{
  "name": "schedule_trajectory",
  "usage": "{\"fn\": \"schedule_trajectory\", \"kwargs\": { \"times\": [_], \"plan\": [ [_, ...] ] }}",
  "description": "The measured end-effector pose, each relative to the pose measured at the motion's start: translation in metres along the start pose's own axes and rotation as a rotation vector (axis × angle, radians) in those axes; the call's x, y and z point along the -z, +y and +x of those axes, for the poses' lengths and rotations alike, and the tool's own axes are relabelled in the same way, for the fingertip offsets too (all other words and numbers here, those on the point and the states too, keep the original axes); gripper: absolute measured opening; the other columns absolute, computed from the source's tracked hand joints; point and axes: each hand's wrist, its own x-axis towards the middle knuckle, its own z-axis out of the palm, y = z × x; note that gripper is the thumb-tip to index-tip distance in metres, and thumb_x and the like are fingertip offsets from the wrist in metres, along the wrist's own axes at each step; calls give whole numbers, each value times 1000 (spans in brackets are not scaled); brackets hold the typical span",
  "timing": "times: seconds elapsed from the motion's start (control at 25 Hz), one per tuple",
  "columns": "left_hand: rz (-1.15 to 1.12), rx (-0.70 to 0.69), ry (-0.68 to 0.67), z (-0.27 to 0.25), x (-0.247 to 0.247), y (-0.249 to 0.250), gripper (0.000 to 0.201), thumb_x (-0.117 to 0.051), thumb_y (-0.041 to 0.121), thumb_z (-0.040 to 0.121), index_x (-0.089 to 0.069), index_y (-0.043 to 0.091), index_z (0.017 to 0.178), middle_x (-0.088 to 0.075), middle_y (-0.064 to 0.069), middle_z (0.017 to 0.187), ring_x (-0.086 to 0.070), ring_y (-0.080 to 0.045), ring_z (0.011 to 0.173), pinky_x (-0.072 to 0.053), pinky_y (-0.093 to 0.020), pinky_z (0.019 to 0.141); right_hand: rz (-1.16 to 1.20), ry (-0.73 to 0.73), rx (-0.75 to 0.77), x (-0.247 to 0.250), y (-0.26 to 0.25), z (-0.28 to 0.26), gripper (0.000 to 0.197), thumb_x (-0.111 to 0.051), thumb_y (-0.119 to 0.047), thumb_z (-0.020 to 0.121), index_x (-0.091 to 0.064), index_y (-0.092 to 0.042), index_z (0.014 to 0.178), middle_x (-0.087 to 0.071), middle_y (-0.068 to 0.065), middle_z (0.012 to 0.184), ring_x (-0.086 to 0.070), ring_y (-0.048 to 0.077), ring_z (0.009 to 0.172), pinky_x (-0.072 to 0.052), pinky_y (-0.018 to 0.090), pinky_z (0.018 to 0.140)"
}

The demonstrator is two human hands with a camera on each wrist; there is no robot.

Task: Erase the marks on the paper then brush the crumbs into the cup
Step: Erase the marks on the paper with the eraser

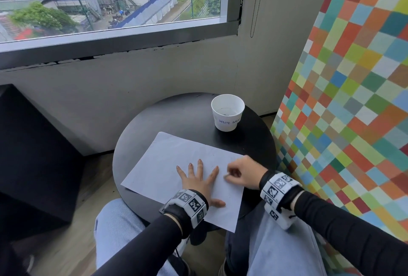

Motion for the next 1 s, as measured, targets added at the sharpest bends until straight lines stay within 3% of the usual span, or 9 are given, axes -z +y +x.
{"fn": "schedule_trajectory", "kwargs": {
  "times": [0.08,0.2,0.36,0.48,0.64,0.76,0.92,1.0],
  "plan": [
    [-4,3,-6,-1,0,1,106,-40,85,79,24,40,151,25,-15,161,11,-43,149,4,-76,107,-6,56,-28,1,1,4,17,-66,-23,82,-64,-9,71,-54,-6,61,-48,11,59,-36,21,63],
    [3,2,-8,-2,2,1,106,-40,85,80,23,38,152,25,-15,161,11,-42,149,4,-76,107,-22,-97,97,-12,-12,0,16,-65,-22,83,-63,-9,73,-52,-7,64,-45,9,60,-34,16,60],
    [-5,-5,-10,-2,3,0,107,-41,84,80,24,39,152,25,-15,161,11,-43,149,4,-76,107,-50,30,-45,4,7,9,18,-64,-26,83,-63,-11,72,-57,-2,64,-48,12,62,-42,26,65],
    [11,-2,-13,-2,3,0,107,-40,85,79,25,38,151,25,-16,161,11,-43,149,3,-76,108,-48,-94,61,-9,-11,6,17,-64,-25,84,-64,-10,75,-59,-3,67,-46,9,63,-42,26,65],
    [4,-11,-22,-1,3,0,107,-40,85,79,25,38,151,26,-15,160,12,-42,149,3,-76,108,-36,26,-36,-1,-2,14,17,-63,-23,83,-63,-9,72,-56,-3,63,-47,13,61,-36,24,61],
    [17,-8,-26,-2,2,0,107,-40,85,80,25,38,151,27,-15,160,12,-42,149,3,-76,108,-63,-128,63,-2,-11,10,16,-64,-24,83,-64,-11,74,-56,-5,63,-47,11,61,-40,25,63],
    [1,-16,-22,-1,3,-1,108,-41,85,79,26,38,151,26,-14,160,12,-42,149,3,-76,107,-118,-61,-5,9,-6,18,18,-63,-27,85,-67,-10,80,-53,-6,67,-48,12,65,-39,24,65],
    [6,-12,-21,-1,2,-1,109,-41,85,79,26,38,151,26,-14,161,12,-42,149,3,-76,107,-95,-134,58,4,-12,13,16,-64,-24,83,-65,-9,76,-53,-6,64,-47,12,62,-39,23,63]
  ]
}}
